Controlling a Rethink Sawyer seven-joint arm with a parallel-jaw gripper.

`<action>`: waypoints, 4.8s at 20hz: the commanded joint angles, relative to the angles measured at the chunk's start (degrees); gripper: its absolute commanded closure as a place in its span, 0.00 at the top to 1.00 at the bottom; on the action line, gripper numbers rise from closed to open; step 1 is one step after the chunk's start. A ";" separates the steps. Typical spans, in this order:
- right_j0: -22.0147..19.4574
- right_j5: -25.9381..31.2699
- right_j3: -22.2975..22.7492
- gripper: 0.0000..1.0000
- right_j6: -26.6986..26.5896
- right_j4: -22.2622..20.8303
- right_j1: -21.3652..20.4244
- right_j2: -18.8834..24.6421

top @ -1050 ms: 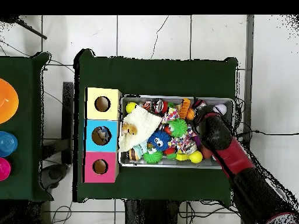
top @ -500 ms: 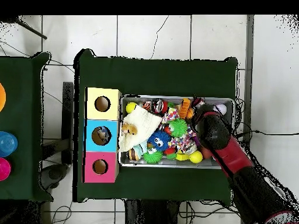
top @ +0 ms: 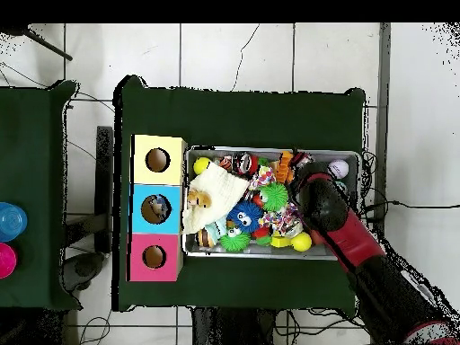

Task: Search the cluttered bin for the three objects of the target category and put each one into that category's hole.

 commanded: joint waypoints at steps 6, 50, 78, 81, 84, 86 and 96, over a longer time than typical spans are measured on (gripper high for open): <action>-0.13 -2.21 2.02 1.00 13.20 -2.59 2.38 2.47; -2.28 11.15 -12.94 1.00 -1.48 -15.97 7.50 -2.28; 1.06 11.08 -22.41 1.00 -0.12 -31.70 12.98 -6.51; 1.03 10.31 -22.39 1.00 1.95 -31.37 13.11 -6.48; -0.71 8.61 -21.63 1.00 3.26 -31.35 13.91 -4.23; -0.75 9.20 -21.87 1.00 3.65 -30.62 13.66 -3.33; 5.64 8.60 -26.21 1.00 3.83 -31.20 15.70 -12.43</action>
